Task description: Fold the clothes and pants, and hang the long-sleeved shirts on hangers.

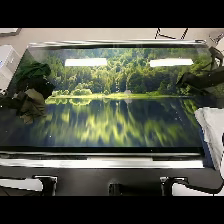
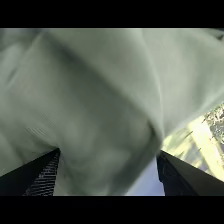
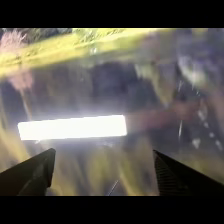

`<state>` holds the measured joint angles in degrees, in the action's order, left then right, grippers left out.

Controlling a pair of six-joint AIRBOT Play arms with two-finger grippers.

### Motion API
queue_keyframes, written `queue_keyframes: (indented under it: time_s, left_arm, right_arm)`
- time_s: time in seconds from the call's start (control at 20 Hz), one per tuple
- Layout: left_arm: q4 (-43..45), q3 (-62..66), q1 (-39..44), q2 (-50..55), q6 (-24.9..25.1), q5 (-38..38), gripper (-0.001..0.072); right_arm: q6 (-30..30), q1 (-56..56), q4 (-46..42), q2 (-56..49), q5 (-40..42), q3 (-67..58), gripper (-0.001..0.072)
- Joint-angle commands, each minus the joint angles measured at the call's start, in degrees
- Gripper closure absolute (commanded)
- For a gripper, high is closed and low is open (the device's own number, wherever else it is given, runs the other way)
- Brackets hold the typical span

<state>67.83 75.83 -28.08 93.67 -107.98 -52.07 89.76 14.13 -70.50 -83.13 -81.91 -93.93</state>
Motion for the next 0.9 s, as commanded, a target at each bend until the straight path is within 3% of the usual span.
queue_keyframes:
  time_s: [0.0,0.05,0.1,0.25,0.45,0.65,0.85]
  left_arm:
    - [-1.29,-0.13,-0.17,3.02,2.56,0.98,0.0043]
    - [-1.36,-0.09,-0.35,2.75,2.64,-0.11,0.0446]
    - [-2.58,0.09,-0.42,1.92,4.35,-0.81,0.0668]
    - [-7.45,2.38,0.09,-4.81,10.38,0.44,0.0684]
    - [-13.4,3.91,6.14,-25.68,18.05,5.53,0.0685]
    - [-13.42,3.76,24.33,-45.55,19.74,11.45,0.0685]
    - [-13.4,1.64,50.95,-51.04,18.91,30.42,0.0685]
  right_arm:
    - [0.7,-0.04,4.44,-0.09,-8.2,0.02,0.0012]
    - [1.57,-0.04,4.94,-0.07,-9.73,0.02,0.0012]
    - [2.1,-0.04,5.22,-0.07,-11.15,0.02,0.0012]
    - [2.64,-0.04,5.42,-0.07,-13.53,0.02,0.0013]
    - [4.33,-0.04,6.67,-0.07,-13.64,0.02,0.0043]
    - [3.43,-0.04,12.0,2.19,-11.1,0.02,0.0041]
    - [3.45,-0.04,11.93,6.88,-6.51,0.02,0.0042]
